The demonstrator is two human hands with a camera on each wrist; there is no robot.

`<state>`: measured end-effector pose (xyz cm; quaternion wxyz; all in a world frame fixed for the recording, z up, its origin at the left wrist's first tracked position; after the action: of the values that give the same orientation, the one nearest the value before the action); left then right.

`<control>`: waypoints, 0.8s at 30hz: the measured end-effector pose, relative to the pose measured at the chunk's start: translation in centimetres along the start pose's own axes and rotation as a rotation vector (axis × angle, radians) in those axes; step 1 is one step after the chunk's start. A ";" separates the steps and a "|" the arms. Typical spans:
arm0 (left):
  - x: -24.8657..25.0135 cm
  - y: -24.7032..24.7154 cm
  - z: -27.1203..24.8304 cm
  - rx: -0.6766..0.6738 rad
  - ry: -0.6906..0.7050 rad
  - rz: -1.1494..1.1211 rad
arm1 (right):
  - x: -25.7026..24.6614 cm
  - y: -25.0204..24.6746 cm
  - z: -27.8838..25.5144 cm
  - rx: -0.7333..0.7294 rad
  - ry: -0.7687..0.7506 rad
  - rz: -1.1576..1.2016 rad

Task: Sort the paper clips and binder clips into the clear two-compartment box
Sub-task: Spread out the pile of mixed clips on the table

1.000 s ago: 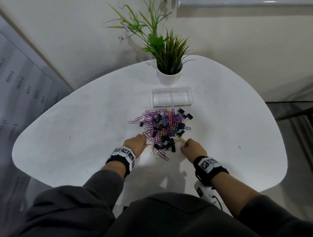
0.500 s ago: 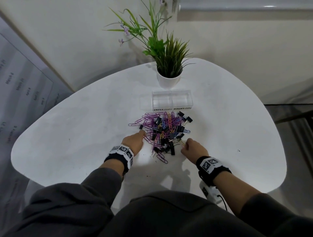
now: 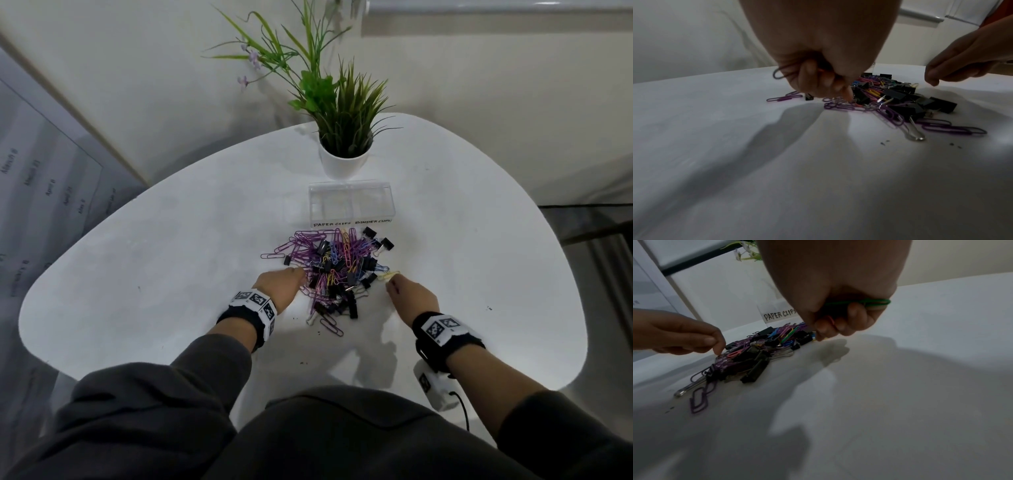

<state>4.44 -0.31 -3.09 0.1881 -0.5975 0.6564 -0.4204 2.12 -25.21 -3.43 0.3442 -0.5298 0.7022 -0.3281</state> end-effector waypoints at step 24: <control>0.2 0.5 -0.8 0.031 -0.004 0.017 | 0.3 -0.8 0.6 -0.017 -0.129 -0.196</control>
<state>3.50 -0.25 -2.99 0.2025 -0.5897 0.6545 -0.4276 3.01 -25.79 -3.13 0.3503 -0.6189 0.6263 -0.3194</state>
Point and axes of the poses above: each hand's wrist, its own z-axis towards the middle knuckle, its own y-axis out of the palm, x = y × z, the point moved 2 cm from there along z, towards the middle knuckle, and after that the axes turned 5 degrees about -z, right-handed, at the moved point
